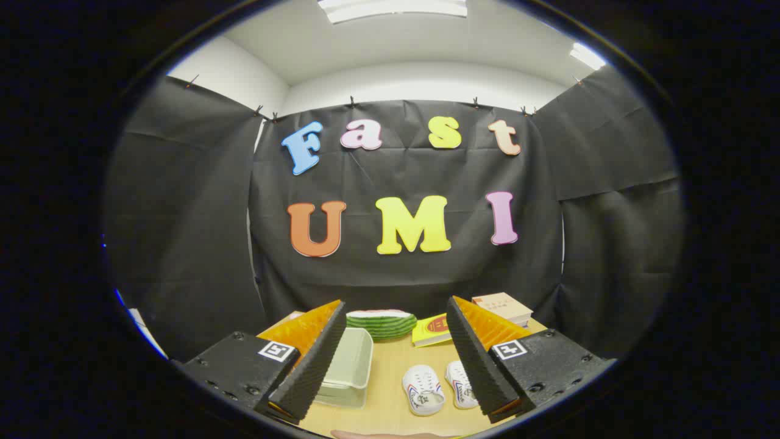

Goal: Open the storage box then place both shoes into the box .Put the left shoe in first, then the right shoe, with the right side of both shoes facing outward in a uniform manner.

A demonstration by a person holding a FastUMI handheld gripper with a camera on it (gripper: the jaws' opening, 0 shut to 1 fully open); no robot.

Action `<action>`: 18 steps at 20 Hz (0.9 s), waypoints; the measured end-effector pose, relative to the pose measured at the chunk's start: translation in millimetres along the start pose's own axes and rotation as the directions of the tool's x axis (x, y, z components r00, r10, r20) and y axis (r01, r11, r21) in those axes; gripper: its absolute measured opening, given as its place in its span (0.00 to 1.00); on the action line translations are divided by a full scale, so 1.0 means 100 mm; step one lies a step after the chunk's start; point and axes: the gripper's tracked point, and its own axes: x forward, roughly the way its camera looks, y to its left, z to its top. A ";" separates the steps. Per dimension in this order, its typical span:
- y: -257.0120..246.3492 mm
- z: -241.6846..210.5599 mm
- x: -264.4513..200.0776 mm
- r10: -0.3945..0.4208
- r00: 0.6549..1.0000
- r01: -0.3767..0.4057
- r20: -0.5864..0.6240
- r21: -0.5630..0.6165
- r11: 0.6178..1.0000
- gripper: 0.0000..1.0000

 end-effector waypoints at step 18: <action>0.00 -0.29 0.08 0.004 0.999 -0.006 -0.035 -0.038 0.999 1.00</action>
